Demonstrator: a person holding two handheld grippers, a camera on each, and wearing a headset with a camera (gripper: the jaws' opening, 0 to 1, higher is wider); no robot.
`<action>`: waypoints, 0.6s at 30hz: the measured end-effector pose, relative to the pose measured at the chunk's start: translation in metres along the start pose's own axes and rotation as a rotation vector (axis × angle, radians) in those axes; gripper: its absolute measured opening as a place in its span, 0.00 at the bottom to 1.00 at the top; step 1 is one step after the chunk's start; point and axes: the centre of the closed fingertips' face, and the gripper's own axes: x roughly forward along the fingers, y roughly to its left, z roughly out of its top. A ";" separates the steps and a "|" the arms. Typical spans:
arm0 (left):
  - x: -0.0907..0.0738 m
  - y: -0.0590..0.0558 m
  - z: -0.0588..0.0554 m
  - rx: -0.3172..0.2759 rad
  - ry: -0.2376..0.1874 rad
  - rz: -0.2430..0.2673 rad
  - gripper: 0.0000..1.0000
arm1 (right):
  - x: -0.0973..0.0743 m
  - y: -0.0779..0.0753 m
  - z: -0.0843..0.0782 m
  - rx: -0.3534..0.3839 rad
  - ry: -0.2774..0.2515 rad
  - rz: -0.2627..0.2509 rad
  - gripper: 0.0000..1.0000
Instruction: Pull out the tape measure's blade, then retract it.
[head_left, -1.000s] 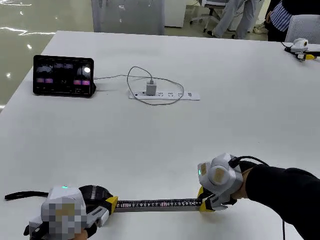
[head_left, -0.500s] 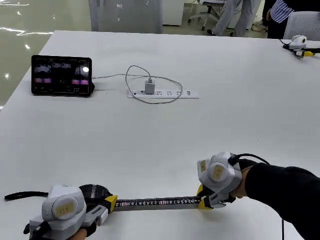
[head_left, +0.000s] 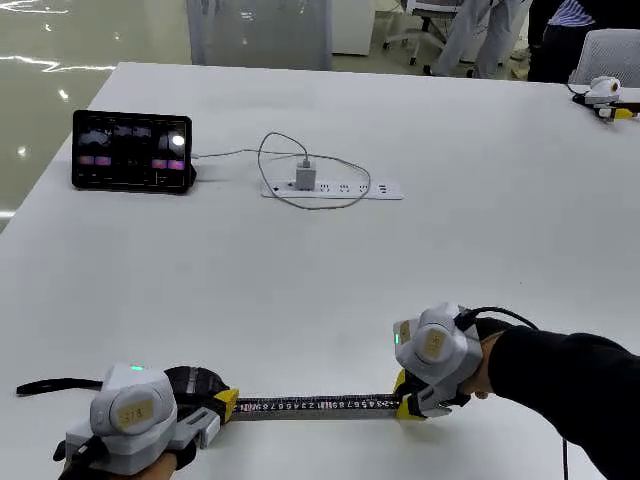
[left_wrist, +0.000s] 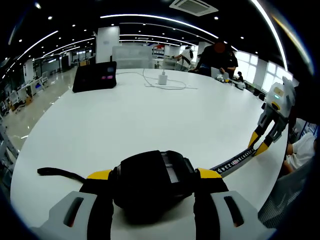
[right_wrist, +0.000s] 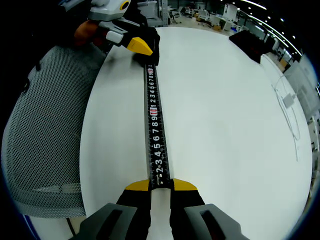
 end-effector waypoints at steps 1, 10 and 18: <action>0.000 0.000 0.000 0.000 -0.001 0.000 0.60 | 0.000 0.000 0.000 0.000 0.005 -0.002 0.10; 0.000 0.000 0.000 0.003 -0.002 -0.005 0.60 | 0.002 -0.001 0.003 0.017 0.013 -0.002 0.10; 0.001 0.000 0.001 0.004 -0.002 -0.009 0.60 | 0.005 0.001 0.009 0.025 0.008 0.003 0.10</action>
